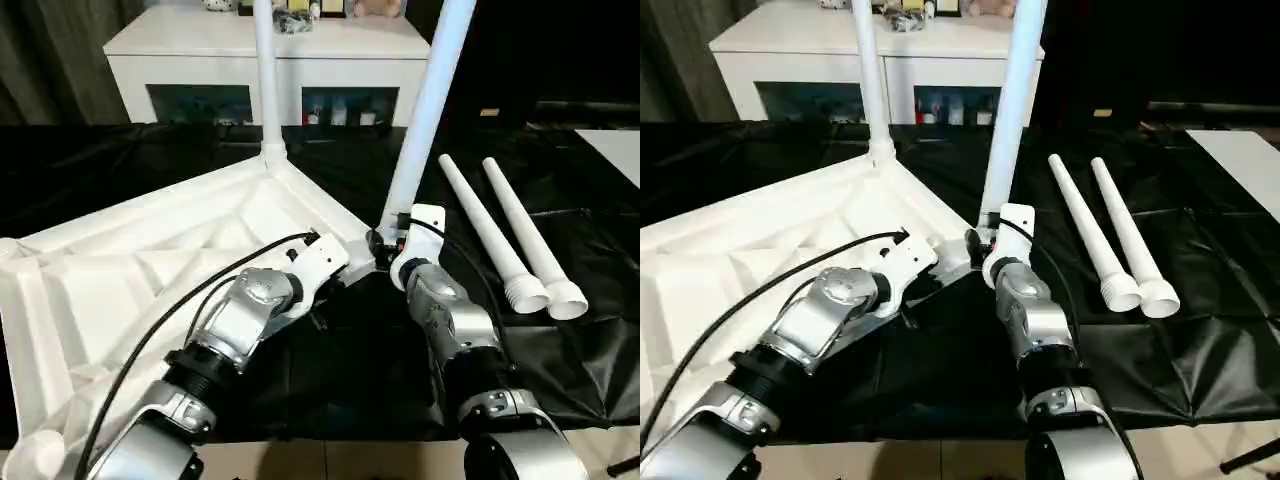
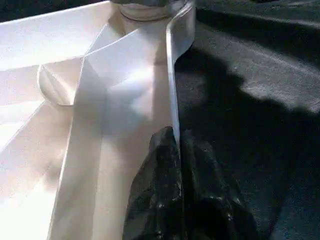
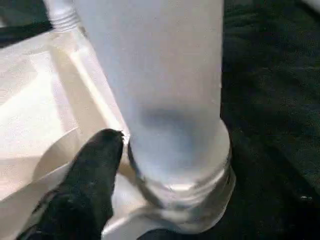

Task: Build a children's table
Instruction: Rotate leg to tighten

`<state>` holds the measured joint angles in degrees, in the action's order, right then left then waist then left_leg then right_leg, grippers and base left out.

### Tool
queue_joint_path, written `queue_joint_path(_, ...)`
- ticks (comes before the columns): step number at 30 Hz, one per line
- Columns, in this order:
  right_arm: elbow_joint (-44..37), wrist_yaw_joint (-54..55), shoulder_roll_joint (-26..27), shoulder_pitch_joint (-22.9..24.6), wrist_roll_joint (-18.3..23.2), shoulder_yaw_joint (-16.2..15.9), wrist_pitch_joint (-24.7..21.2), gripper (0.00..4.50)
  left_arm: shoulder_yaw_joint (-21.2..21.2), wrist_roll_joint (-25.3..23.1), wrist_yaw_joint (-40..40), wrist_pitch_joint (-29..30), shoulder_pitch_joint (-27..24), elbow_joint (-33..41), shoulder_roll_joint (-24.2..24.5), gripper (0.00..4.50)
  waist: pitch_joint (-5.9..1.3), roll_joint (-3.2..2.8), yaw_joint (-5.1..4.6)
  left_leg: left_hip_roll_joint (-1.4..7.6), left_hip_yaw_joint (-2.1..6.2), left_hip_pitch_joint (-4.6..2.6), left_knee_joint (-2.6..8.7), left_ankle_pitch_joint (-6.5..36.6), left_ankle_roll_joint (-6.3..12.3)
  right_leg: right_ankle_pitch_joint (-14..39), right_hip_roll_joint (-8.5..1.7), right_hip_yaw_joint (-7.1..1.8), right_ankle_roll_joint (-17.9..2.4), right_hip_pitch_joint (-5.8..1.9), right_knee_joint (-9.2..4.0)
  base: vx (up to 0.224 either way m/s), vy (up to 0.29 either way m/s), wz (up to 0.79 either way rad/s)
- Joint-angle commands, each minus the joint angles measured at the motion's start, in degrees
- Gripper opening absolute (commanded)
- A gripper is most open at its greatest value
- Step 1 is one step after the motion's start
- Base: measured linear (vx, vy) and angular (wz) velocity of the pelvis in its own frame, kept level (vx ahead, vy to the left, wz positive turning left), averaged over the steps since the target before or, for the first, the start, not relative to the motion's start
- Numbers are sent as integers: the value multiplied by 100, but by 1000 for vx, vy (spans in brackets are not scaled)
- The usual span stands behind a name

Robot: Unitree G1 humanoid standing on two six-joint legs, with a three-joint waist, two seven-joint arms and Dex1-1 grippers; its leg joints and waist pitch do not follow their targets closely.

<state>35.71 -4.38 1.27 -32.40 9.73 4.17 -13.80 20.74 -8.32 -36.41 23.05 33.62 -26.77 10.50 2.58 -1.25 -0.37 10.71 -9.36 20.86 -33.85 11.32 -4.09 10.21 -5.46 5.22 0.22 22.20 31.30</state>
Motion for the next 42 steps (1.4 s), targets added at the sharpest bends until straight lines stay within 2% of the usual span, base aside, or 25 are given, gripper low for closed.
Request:
queue_joint_path(1, -361, -317, -159, 111, 76, -128, -147, 381, 68, -156, -103, -144, 18, 195, 179, 0, -296, -26, 5, 193, 119, -84, 564, 2632, -66, 2352, -324, -202, -774, -148, -390, 0, 0, 0)
queue_joint_path(2, -990, -854, -516, 384, 33, -409, -305, 387, 146, -181, -324, -324, -66, 308, 410, 0, -323, -13, 58, 203, 89, -34, 554, 2130, 20, 1825, -304, -221, -878, -197, -332, 0, 0, 0)
queue_joint_path(3, -1080, -942, -562, 424, 39, -441, -330, 390, 153, -181, -349, -331, -77, 322, 438, 0, -338, -7, 81, 218, 66, -25, 544, 1962, 65, 1667, -303, -236, -890, -206, -309, 0, 0, 0)
queue_joint_path(4, -1201, -1056, -614, 477, 56, -475, -363, 396, 162, -176, -386, -336, -93, 340, 476, 0, -335, 1, 88, 227, 37, -18, 544, 1809, 106, 1560, -292, -246, -960, -182, -278, 0, 0, 0)
queue_joint_path(5, -1603, -1449, -880, 673, 106, -600, -473, 409, 182, -135, -569, -460, -150, 398, 606, 0, -335, -6, 91, 221, 28, -22, 537, 1841, 103, 1654, -293, -247, -976, -166, -280, 0, 0, 0)
queue_joint_path(6, -1832, -1678, -1038, 786, 130, -673, -533, 421, 194, -111, -676, -542, -182, 429, 683, 0, -329, 20, 120, 200, 16, -16, 509, 1871, 146, 1781, -286, -260, -929, -166, -288, 0, 0, 0)
queue_joint_path(7, -1832, -1678, -1038, 786, 130, -673, -533, 429, 194, -111, -676, -542, -182, 429, 683, 0, -316, 23, 132, 206, -2, -24, 512, 1882, 162, 1851, -292, -278, -908, -141, -307, 58, -41, 4)
queue_joint_path(9, -2524, -2816, -1847, 1248, 232, -1003, -685, 441, 225, 191, -1476, -857, -402, 693, 1056, 0, -345, -15, 168, 207, 8, -8, 486, 1690, 172, 1779, -291, -283, -938, -175, -269, 62, -40, 3)
queue_joint_path(10, -2625, -3031, -1990, 1330, 259, -1048, -684, 441, 251, 289, -1726, -1026, -464, 775, 1149, 0, -365, -48, 214, 239, -5, -22, 472, 1449, 225, 1359, -291, -303, -1013, -171, -222, 85, -32, 2)
queue_joint_path(11, -2717, -3223, -2114, 1402, 287, -1084, -687, 441, 274, 383, -1963, -1188, -520, 852, 1236, 0, -370, -38, 225, 235, -17, -28, 462, 1343, 259, 1147, -273, -303, -1086, -157, -210, 85, -32, 2)
queue_joint_path(12, -2799, -3381, -2215, 1459, 326, -1123, -702, 441, 287, 459, -2128, -1183, -562, 930, 1308, 0, -369, -22, 234, 221, -31, 0, 440, 1192, 289, 817, -259, -313, -1246, -167, -155, 85, -24, 2)
queue_joint_path(13, -2930, -3620, -2376, 1548, 372, -1184, -740, 441, 311, 595, -2428, -1189, -634, 1067, 1433, 0, -397, -43, 253, 209, -35, -6, 410, 1008, 308, 431, -254, -313, -1395, -188, -82, 73, -15, 0)
queue_joint_path(14, -2979, -3746, -2464, 1587, 384, -1218, -758, 441, 309, 700, -2614, -1151, -678, 1159, 1502, 0, -418, -35, 254, 209, -37, 0, 383, 710, 416, -54, -244, -312, -1537, -215, -11, 73, -15, 0)
queue_joint_path(16, -3040, -3926, -2575, 1638, 396, -1250, -763, 441, 260, 864, -2832, -1024, -730, 1285, 1573, 0, -419, -53, 279, 213, -49, -22, 360, 474, 566, -419, -239, -311, -1701, -207, 35, 32, -3, 1)
queue_joint_path(19, -3023, -3972, -2611, 1633, 377, -1280, -757, 441, 248, 902, -2934, -1034, -729, 1295, 1624, 0, -408, -51, 306, 225, -54, -37, 360, 473, 616, -293, -242, -307, -1749, -208, 25, 0, 0, 0)
queue_joint_path(22, -2946, -4040, -2613, 1603, 298, -1355, -709, 441, 243, 898, -3021, -1127, -721, 1248, 1710, 0, -364, -42, 319, 231, -51, -44, 409, 917, 407, 447, -248, -320, -1574, -215, -35, 0, 0, 0)
queue_joint_path(23, -2931, -4069, -2607, 1596, 300, -1369, -706, 415, 237, 900, -3030, -1143, -717, 1237, 1722, 0, -359, -34, 315, 229, -49, -46, 412, 989, 363, 578, -248, -327, -1525, -211, -48, 0, 0, 0)
queue_joint_path(26, -2958, -4234, -2649, 1629, 265, -1462, -702, 402, 209, 880, -3044, -1157, -702, 1216, 1747, 0, -336, -13, 315, 227, -50, -64, 435, 1319, 179, 1198, -247, -366, -1331, -180, -97, 0, 0, 0)
queue_joint_path(28, -2969, -4264, -2662, 1645, 268, -1474, -707, 373, 202, 870, -3039, -1161, -700, 1207, 1749, 0, -329, 0, 308, 221, -50, -59, 434, 1365, 145, 1299, -242, -378, -1274, -173, -105, 0, 0, 0)
queue_joint_path(31, -2978, -4300, -2694, 1671, 291, -1466, -717, 356, 196, 862, -3035, -1169, -702, 1196, 1759, 0, -336, 0, 308, 213, -52, -51, 422, 1319, 152, 1291, -238, -385, -1245, -168, -99, 0, 0, 0)
queue_joint_path(33, -2979, -4335, -2725, 1678, 291, -1468, -705, 321, 196, 865, -3033, -1177, -701, 1192, 1768, 0, -345, -3, 314, 212, -50, -43, 415, 1244, 171, 1227, -240, -383, -1249, -175, -90, 0, 0, 0)
queue_joint_path(36, -2972, -4371, -2738, 1688, 279, -1450, -722, 310, 194, 850, -3034, -1195, -701, 1170, 1781, 0, -356, 6, 311, 208, -54, -35, 400, 1127, 215, 1046, -234, -380, -1293, -180, -74, 0, 0, 0)
queue_joint_path(38, -2955, -4372, -2735, 1689, 271, -1438, -746, 283, 190, 838, -3029, -1201, -700, 1163, 1783, 0, -356, -2, 313, 208, -52, -35, 400, 1110, 232, 1034, -232, -377, -1313, -180, -68, 0, 0, 0)
queue_joint_path(40, -2934, -4335, -2723, 1683, 267, -1434, -768, 281, 188, 834, -3028, -1203, -703, 1162, 1784, 0, -359, -2, 312, 208, -51, -34, 397, 1104, 235, 1034, -234, -376, -1317, -183, -65, 0, 0, 0)
queue_joint_path(42, -2672, -3805, -2501, 1564, 97, -1371, -907, 276, 152, 800, -2886, -1178, -707, 1137, 1742, 0, -358, -1, 308, 203, -54, -34, 394, 1087, 229, 1053, -231, -377, -1317, -173, -67, 0, 0, 0)
